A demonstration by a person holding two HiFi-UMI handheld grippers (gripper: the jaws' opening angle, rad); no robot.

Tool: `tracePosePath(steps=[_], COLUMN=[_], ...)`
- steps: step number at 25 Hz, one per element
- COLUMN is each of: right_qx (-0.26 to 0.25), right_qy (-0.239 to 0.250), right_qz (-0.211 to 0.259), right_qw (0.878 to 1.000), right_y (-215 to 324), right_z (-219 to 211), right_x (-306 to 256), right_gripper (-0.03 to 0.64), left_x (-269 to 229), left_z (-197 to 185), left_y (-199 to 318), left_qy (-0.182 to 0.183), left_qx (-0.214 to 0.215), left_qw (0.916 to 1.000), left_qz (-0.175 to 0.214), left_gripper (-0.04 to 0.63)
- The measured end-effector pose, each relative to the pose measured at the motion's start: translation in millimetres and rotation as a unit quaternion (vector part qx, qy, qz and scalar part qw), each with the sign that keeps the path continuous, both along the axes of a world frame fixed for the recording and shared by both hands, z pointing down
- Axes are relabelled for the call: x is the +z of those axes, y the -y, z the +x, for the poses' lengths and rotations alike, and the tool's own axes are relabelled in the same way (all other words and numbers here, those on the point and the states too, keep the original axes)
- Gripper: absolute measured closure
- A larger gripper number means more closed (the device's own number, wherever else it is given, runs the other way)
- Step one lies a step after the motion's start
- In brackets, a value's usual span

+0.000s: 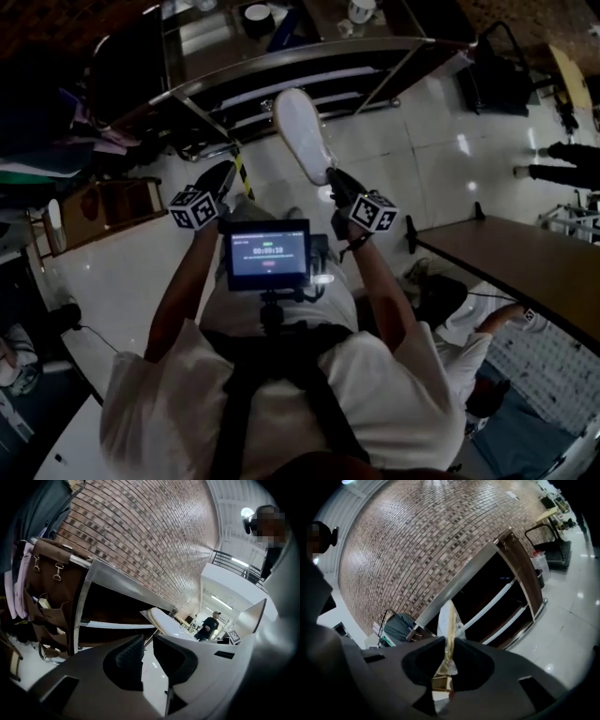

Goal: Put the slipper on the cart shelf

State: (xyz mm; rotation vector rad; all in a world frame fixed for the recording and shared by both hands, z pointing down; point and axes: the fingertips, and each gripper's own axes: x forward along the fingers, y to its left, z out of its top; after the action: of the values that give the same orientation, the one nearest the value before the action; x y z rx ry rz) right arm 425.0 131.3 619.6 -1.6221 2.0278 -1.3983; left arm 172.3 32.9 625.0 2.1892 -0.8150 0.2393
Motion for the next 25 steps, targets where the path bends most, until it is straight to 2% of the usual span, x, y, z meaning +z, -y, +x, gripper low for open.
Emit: tracePosePath(steps=[6,11,20,25], right_qx=[-0.006,-0.008,-0.002,0.015], right_qy=[0.007,0.005,0.011,0.007], right_qz=[-0.014,-0.034,-0.046,-0.056], right_qw=[1.000,0.999,0.999,0.998], right_y=[24,69,77,110], right_z=[-15,-58,-64,-85], right_x=[12,30,34,56], right_gripper=[0.551,0.551,0.552,0.551], left_x=[7,28,10,35], left_z=[-24,-62,-37,-60], left_y=[6,50,64,94], left_qy=[-0.002,0.005,0.003,0.006], left_qx=[-0.013,-0.018,0.024,0.037], left_qw=[0.9999,0.9995,0.9997,0.9992], left_qz=[-0.011,-0.026,-0.004,-0.012], left_gripper=[0.535,0.535,0.535,0.535])
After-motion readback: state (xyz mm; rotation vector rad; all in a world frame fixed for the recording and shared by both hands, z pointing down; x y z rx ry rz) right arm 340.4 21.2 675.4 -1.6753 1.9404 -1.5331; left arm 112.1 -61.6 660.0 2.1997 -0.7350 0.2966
